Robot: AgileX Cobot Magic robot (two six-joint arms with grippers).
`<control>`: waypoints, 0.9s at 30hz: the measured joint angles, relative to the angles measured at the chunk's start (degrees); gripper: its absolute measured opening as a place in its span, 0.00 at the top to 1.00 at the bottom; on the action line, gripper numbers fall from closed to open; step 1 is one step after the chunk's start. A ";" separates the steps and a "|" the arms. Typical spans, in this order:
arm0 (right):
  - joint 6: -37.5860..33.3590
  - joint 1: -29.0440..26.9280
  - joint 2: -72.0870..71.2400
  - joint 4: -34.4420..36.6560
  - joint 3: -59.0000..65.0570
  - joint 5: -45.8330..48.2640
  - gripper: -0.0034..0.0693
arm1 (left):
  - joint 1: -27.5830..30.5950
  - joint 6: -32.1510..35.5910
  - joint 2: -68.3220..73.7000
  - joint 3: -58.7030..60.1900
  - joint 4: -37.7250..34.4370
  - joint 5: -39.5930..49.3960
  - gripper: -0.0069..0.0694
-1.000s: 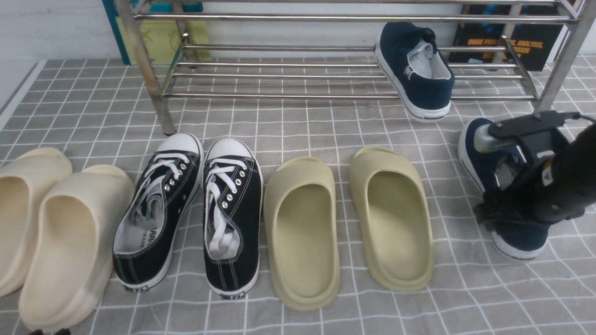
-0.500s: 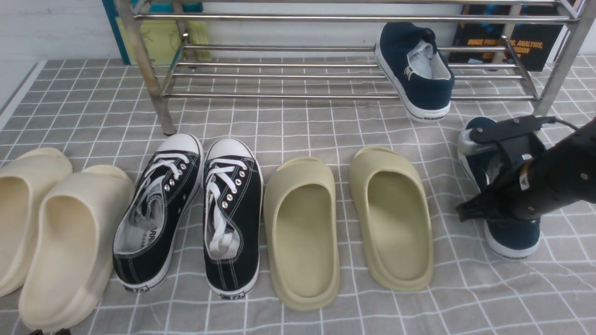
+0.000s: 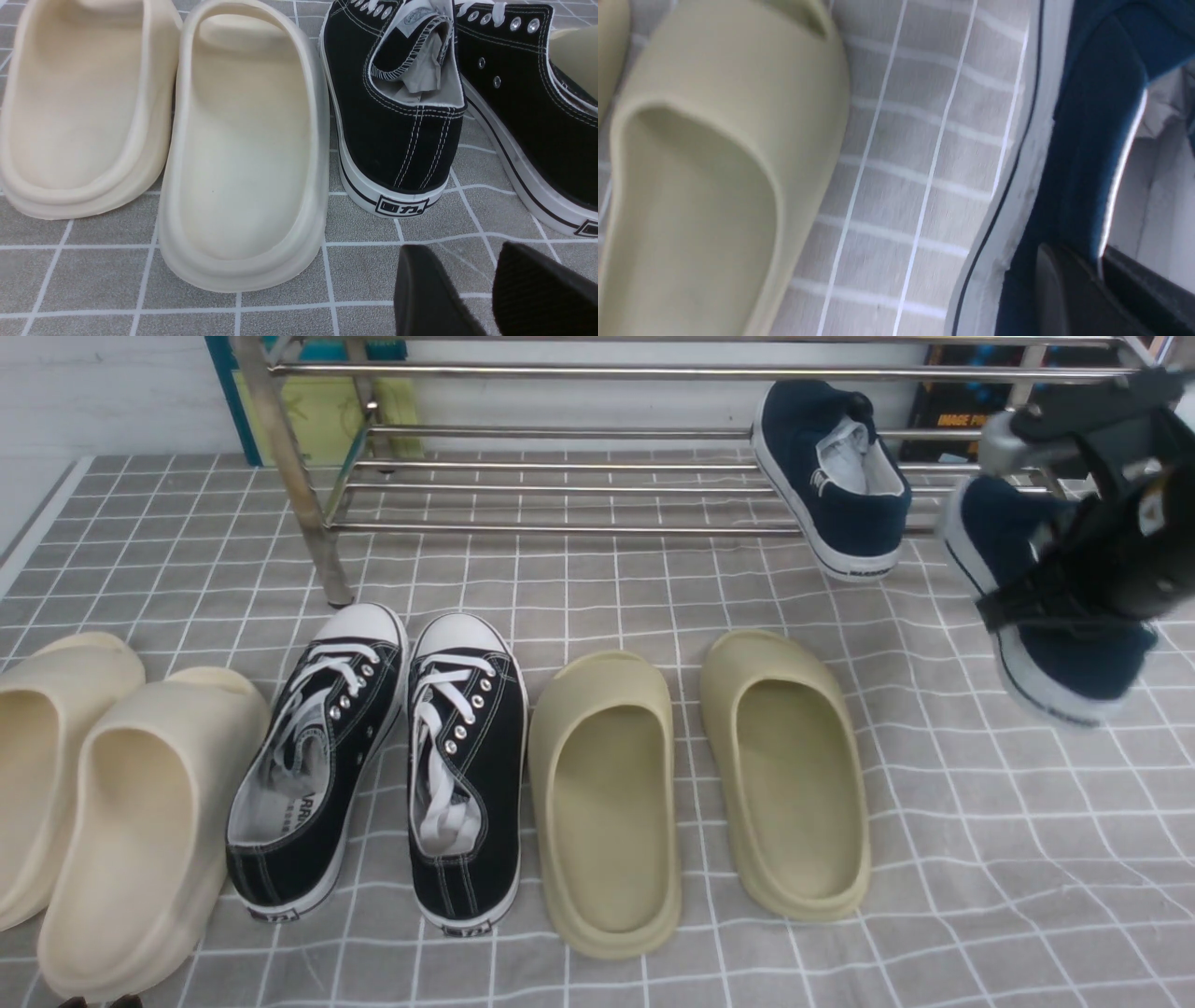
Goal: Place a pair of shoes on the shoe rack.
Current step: Use the right arm to put a shoe into the shoe rack
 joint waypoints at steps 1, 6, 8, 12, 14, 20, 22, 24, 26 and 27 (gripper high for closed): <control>-0.44 -0.54 1.68 -0.36 -2.21 0.00 0.89 | 0.00 0.00 0.00 0.00 0.00 0.00 0.60; -1.01 -2.41 8.58 -5.26 -9.26 -0.56 0.89 | 0.00 0.00 0.00 0.00 0.00 0.00 0.60; -1.01 -3.03 11.31 -6.67 -12.66 -1.39 0.89 | 0.00 0.00 0.00 0.00 0.00 0.00 0.60; -1.78 -3.51 18.18 -8.36 -19.50 -3.41 0.89 | 0.00 0.00 0.00 0.00 0.00 0.00 0.60; -3.14 -3.51 21.58 -9.06 -22.85 -4.83 0.89 | 0.00 0.00 0.00 0.00 0.00 0.00 0.60; -6.90 -3.63 30.99 -10.92 -32.71 -6.36 0.89 | 0.00 0.00 0.00 0.00 0.00 0.00 0.60; -6.85 -3.80 32.39 -10.97 -34.15 -6.24 0.89 | 0.00 0.00 0.00 0.00 0.00 0.00 0.60; -6.67 -4.13 33.84 -10.75 -34.76 -5.93 0.89 | 0.00 0.00 0.00 0.00 0.00 0.00 0.60; -6.67 -4.25 34.19 -10.27 -34.90 -5.83 0.89 | 0.00 0.00 0.00 0.00 0.00 0.00 0.60; -6.45 -4.29 34.17 -9.78 -34.97 -5.90 0.89 | 0.00 0.00 0.00 0.00 0.00 0.00 0.60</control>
